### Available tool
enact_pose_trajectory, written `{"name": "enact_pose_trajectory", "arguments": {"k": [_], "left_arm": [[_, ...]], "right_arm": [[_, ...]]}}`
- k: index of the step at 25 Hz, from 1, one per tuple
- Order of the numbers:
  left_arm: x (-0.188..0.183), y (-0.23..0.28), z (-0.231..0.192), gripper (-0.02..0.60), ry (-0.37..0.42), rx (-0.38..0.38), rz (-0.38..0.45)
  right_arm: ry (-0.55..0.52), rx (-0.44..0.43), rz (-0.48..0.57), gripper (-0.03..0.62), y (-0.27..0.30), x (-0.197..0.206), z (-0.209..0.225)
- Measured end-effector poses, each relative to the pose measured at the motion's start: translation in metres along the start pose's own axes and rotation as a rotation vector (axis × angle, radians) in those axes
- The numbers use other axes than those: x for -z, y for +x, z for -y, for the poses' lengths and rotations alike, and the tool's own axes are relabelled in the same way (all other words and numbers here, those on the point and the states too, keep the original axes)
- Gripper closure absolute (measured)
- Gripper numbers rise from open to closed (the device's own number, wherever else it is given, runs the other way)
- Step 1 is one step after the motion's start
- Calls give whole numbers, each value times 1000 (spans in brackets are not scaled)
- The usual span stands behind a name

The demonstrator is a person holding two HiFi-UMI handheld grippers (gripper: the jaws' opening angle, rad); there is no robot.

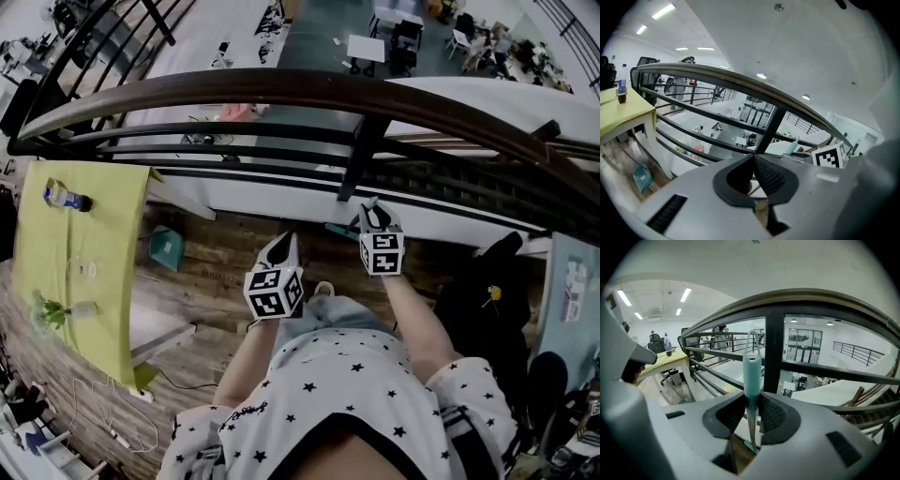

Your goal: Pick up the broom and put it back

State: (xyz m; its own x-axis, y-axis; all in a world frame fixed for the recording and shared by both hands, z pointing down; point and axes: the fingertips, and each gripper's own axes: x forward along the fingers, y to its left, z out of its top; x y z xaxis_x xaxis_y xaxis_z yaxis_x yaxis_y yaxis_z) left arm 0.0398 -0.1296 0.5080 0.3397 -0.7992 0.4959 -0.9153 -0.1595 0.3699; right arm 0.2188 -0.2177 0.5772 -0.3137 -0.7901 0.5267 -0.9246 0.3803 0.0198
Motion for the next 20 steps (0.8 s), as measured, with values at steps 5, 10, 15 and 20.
{"name": "enact_pose_trajectory", "arguments": {"k": [5,10,15,20], "left_arm": [[-4,-13,0,571,9,-12,19],[-8,-24,7,571,26,-23,41],[-12,-31,3,571,25,-40,61],[-20,-39,-6,571,20,-65,83]], "right_arm": [[-15,-35,23,510,-16,-13,-20],[-36,-85,53,510,-34,-27,-36],[-45,-122,69,510,-42,-35,-51],[-57,-156,76,510,-47,-43,-66]]}}
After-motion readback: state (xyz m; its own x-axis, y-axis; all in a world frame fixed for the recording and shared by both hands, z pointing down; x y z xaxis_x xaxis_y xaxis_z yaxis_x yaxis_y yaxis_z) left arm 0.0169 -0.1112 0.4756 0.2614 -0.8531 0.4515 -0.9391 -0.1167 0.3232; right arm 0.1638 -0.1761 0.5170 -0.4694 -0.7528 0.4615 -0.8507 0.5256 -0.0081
